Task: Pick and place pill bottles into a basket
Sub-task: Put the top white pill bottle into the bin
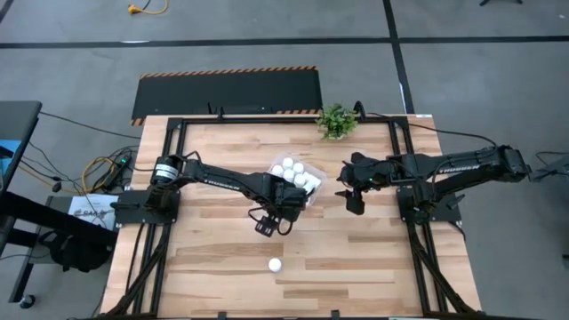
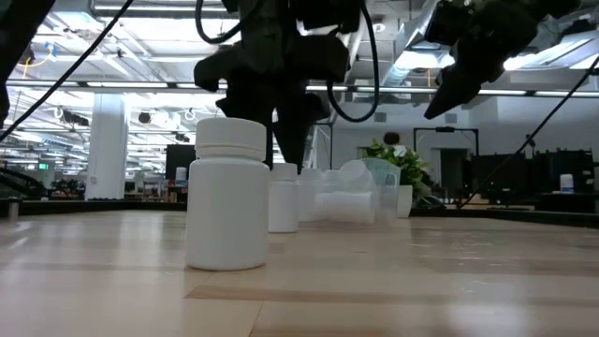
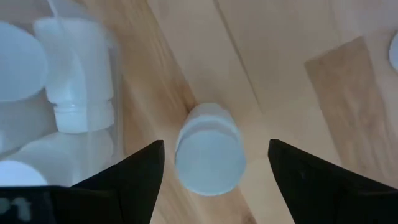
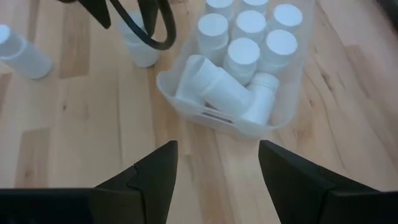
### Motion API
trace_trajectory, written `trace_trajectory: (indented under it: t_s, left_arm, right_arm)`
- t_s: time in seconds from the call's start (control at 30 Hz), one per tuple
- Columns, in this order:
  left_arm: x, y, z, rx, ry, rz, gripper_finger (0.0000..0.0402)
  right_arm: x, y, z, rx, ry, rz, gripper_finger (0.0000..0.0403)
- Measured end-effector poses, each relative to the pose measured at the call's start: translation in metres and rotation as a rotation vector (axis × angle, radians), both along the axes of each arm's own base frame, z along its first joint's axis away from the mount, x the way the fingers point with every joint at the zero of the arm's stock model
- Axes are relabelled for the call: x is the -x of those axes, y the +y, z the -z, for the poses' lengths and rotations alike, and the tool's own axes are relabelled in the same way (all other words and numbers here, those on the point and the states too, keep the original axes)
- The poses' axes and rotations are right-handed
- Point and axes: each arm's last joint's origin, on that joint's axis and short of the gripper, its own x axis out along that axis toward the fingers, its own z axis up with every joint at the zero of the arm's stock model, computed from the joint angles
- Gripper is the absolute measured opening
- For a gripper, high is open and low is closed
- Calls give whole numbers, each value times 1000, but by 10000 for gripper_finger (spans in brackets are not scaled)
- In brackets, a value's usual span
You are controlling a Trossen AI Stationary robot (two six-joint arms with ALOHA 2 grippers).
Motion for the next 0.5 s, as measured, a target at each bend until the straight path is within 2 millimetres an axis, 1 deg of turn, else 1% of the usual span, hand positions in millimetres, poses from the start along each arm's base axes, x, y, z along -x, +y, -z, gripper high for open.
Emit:
trace_trajectory:
  t_s: [0.27,0.5]
  left_arm:
    - [0,7,0,11,2,23,277]
    - [-1,8,0,11,1,33,277]
  right_arm:
    - [1,-2,0,27,8,32,218]
    - [1,-7,1,28,14,51,218]
